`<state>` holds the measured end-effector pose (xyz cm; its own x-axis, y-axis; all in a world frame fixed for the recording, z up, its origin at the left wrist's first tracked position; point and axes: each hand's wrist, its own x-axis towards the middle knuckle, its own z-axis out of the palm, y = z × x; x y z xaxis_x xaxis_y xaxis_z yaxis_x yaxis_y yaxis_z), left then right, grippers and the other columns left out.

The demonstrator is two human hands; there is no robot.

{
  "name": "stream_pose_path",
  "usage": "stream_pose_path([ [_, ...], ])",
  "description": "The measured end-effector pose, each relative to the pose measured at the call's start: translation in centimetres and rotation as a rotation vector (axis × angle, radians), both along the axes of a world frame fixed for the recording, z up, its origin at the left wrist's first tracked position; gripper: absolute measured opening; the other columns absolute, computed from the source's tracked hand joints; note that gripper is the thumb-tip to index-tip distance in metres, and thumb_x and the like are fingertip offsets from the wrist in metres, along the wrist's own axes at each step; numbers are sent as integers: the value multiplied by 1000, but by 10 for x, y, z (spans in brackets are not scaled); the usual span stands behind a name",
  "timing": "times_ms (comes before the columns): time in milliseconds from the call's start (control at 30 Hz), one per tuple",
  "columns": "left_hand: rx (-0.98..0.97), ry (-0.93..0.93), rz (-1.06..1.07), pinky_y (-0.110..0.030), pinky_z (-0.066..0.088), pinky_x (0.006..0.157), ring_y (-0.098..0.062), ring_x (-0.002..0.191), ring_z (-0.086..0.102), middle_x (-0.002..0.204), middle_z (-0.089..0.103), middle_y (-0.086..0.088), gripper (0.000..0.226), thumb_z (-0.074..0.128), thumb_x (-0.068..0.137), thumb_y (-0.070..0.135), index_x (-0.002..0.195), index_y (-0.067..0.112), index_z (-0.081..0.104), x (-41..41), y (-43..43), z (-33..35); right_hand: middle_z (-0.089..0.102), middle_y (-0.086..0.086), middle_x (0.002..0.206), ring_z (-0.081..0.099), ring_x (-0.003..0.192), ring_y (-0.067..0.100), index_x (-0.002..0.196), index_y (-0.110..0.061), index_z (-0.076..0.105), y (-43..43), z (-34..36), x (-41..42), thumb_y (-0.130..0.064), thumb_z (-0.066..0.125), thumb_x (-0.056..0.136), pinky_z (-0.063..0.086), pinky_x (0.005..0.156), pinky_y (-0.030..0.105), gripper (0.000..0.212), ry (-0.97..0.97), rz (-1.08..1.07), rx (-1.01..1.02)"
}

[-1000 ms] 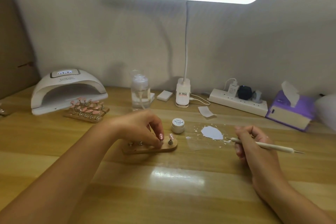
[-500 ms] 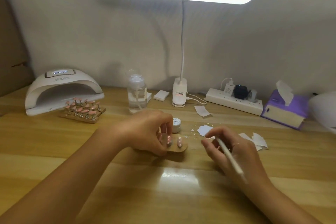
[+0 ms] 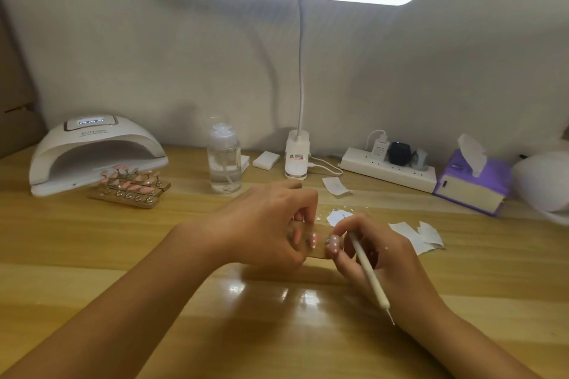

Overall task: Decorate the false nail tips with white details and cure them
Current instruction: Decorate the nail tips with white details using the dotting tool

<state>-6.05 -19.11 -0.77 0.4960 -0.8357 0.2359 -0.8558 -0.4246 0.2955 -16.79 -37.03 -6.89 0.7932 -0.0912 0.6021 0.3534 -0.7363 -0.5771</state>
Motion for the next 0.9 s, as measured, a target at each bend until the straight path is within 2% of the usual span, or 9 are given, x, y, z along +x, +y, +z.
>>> stream_pose_path([
  [100,-10,7,-4,-15,41,64,-2,83,52,90,50,18,28,73,76,33,90,40,49,0,0,-2,65,-13,78,61,64,14,85,-22,66,-1,1,0,-5,81,80,50,54,29,23,3,24,51],
  [200,-1,42,1,-21,48,70,-3,88,54,92,52,17,26,74,77,33,92,37,53,1,0,-3,67,-12,78,62,68,12,84,-23,67,-1,0,0,-3,81,79,50,55,31,25,28,23,44],
  [333,4,56,3,-23,50,74,-3,91,54,94,53,16,26,74,77,33,94,36,55,2,1,-3,66,-12,77,62,66,11,84,-23,67,-2,0,1,-4,81,80,49,53,30,24,9,7,26],
  [467,46,96,13,-24,50,75,-3,91,54,94,55,17,27,73,76,31,95,36,55,6,5,-2,65,-10,76,63,63,12,93,-26,66,-2,-1,0,-23,79,81,52,53,30,18,18,17,28],
  [567,117,81,63,-20,48,76,-1,92,52,95,54,18,26,71,77,27,98,34,56,16,14,2,64,-12,79,59,58,11,99,-31,62,-4,-2,1,-37,77,79,48,53,21,25,64,11,32],
  [633,127,66,105,-26,51,79,-3,93,53,95,54,17,26,70,78,26,97,35,56,20,20,4,64,-14,80,60,59,11,100,-33,62,-3,-2,1,-49,71,77,48,53,19,30,69,8,37],
  [733,63,32,106,-29,51,78,-4,92,51,94,52,18,28,71,75,28,91,40,51,18,19,6,63,-12,77,62,61,12,101,-32,63,-3,-1,0,-57,64,75,52,53,26,37,36,-20,35],
  [900,3,7,44,-22,50,71,-2,89,53,94,52,19,32,75,73,32,96,39,54,13,11,5,62,-13,78,62,64,12,104,-33,63,-4,-2,1,-49,70,78,54,56,33,31,30,-48,15],
])
